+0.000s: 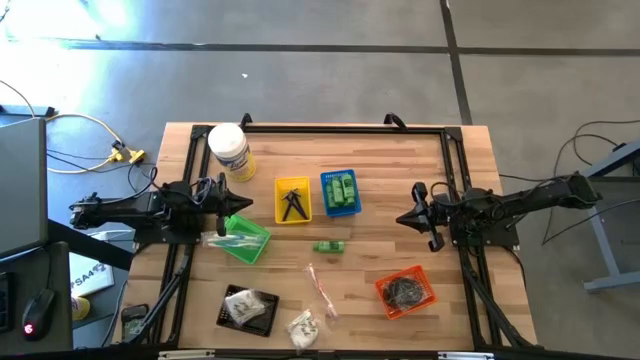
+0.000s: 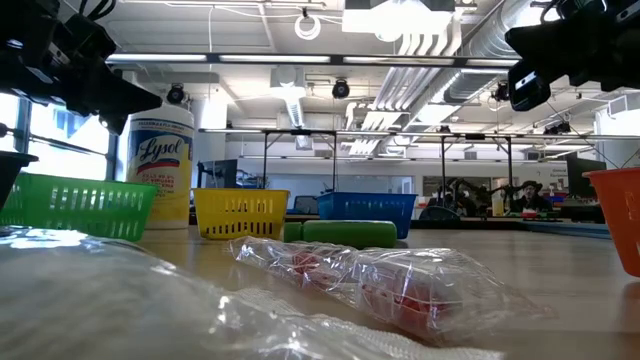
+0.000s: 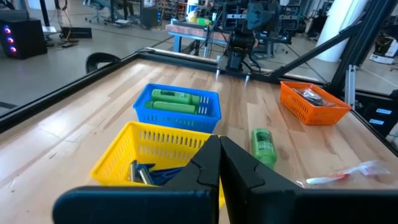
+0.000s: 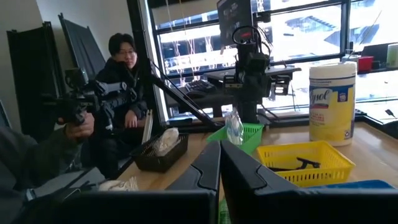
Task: Pick & Place Travel size toiletries
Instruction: Put the red toothbrush into the green bin
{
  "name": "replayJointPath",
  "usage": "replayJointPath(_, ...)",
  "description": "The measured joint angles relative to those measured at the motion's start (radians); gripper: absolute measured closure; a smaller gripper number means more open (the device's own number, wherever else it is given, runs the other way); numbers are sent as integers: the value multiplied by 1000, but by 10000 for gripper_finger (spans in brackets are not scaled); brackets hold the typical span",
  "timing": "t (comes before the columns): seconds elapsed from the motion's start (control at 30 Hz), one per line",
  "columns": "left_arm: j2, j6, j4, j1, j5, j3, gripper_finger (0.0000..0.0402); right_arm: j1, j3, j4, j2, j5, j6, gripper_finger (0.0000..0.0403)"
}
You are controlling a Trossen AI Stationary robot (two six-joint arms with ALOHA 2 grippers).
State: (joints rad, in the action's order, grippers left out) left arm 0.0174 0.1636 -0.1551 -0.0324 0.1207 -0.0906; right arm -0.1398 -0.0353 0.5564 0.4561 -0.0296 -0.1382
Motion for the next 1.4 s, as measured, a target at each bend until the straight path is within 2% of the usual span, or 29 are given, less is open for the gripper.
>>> replayJointPath(0.57,3,17,23,0,-21,3,402,0,0,0,1,2,-20,399)
replayJointPath(0.7,101,27,37,5,-29,-57,402,0,0,0,1,23,-19,399)
replayJointPath(0.83,314,-26,106,72,-40,-162,401,0,0,0,1,29,-19,399)
replayJointPath(1.03,765,-179,147,234,-33,-404,402,0,0,-5,1,28,-18,399)
replayJointPath(1.23,1185,-318,27,350,-12,-714,399,0,0,-15,1,27,-21,399)
replayJointPath(1.4,1452,-348,-145,386,-9,-955,360,0,0,-23,1,27,-22,399)
